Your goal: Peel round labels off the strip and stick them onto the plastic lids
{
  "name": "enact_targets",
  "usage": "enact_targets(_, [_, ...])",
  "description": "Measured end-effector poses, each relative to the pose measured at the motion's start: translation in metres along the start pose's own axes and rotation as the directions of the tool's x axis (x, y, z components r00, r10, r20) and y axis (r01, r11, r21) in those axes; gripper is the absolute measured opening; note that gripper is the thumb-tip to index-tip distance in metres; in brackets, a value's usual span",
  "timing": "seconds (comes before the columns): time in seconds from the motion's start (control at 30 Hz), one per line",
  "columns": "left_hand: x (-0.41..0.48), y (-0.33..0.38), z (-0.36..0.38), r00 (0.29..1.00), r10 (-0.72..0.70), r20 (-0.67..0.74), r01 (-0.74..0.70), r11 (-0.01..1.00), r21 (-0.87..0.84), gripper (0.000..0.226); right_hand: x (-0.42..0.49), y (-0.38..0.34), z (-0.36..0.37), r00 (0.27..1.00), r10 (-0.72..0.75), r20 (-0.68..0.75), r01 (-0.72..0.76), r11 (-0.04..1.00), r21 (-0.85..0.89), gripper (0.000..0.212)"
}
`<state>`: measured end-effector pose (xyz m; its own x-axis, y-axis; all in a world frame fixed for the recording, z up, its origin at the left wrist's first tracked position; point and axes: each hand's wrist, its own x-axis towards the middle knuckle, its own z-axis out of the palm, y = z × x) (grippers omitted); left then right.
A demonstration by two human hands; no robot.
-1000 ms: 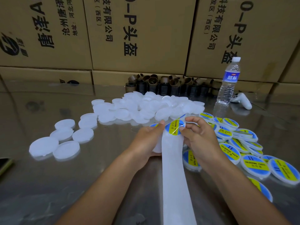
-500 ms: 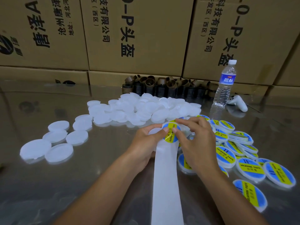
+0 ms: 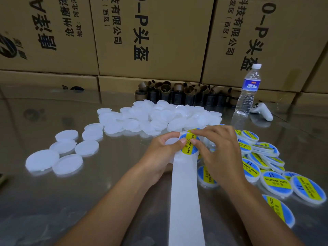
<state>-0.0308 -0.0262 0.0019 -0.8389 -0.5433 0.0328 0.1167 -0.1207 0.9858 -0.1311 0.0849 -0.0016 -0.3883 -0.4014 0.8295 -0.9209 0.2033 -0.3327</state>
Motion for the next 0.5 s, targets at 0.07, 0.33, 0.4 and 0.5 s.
enact_targets(0.07, [0.001,0.000,0.000,1.000,-0.019,0.016,0.019,0.999,-0.039,0.017,0.000,-0.001,-0.001,0.999,-0.023,-0.023,0.022,1.000,-0.019,0.019])
enact_targets(0.33, [0.003,0.001,0.001,0.990,-0.111,0.092,0.128,0.970,-0.208,0.032,0.000,0.000,0.001,0.994,-0.065,-0.086,0.063,0.998,-0.021,0.007])
enact_targets(0.4, [0.004,0.000,0.001,0.993,-0.110,0.045,0.116,0.977,-0.176,0.026,-0.001,-0.001,0.001,0.998,-0.055,-0.019,0.055,0.998,0.025,0.010])
enact_targets(0.5, [0.005,0.000,0.000,0.994,-0.107,-0.010,0.104,0.982,-0.157,0.024,-0.001,-0.011,-0.004,0.990,0.049,0.130,-0.074,0.979,0.192,0.006])
